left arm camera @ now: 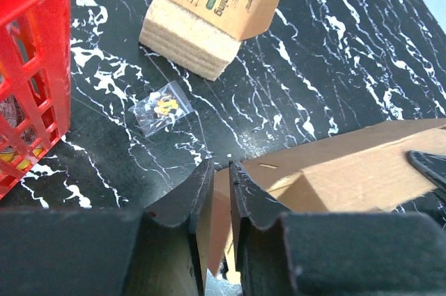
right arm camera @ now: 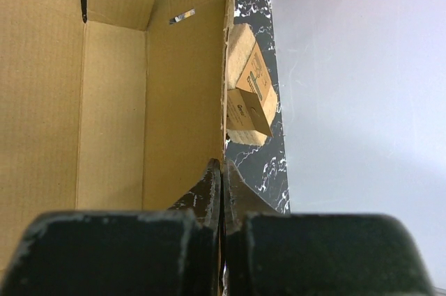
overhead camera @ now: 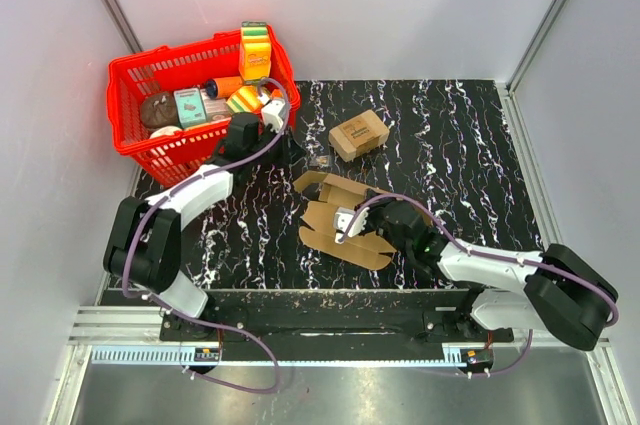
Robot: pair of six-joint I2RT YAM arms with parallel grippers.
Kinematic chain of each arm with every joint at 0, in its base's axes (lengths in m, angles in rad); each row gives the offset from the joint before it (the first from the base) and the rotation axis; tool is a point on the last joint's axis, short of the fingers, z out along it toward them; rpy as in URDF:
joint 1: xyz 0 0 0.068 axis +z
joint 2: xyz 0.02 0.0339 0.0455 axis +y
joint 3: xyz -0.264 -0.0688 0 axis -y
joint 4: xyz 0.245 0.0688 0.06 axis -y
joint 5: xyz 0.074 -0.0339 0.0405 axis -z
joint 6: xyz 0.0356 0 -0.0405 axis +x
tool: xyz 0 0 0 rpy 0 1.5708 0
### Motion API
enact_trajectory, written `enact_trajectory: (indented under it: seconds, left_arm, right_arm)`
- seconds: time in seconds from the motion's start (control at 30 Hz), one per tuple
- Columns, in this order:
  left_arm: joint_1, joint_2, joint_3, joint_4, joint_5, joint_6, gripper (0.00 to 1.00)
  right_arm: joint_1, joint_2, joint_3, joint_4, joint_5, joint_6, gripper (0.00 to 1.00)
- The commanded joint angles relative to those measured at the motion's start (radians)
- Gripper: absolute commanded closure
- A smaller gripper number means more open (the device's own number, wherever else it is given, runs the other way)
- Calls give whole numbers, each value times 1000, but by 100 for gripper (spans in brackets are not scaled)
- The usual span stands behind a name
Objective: Fold the paper box
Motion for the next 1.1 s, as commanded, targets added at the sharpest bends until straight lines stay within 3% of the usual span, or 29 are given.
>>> enact_trajectory:
  seconds: [0.0, 0.6, 1.07]
  left_arm:
    - [40, 66, 33, 76, 88, 11, 79]
    - [44, 131, -56, 91, 68, 109, 55]
    - [11, 53, -227, 170, 118, 147, 52]
  right_arm:
    - [11, -37, 16, 16, -38, 65, 100]
    - [7, -96, 15, -43, -109, 208, 100]
    - [-14, -66, 39, -79, -95, 251, 100]
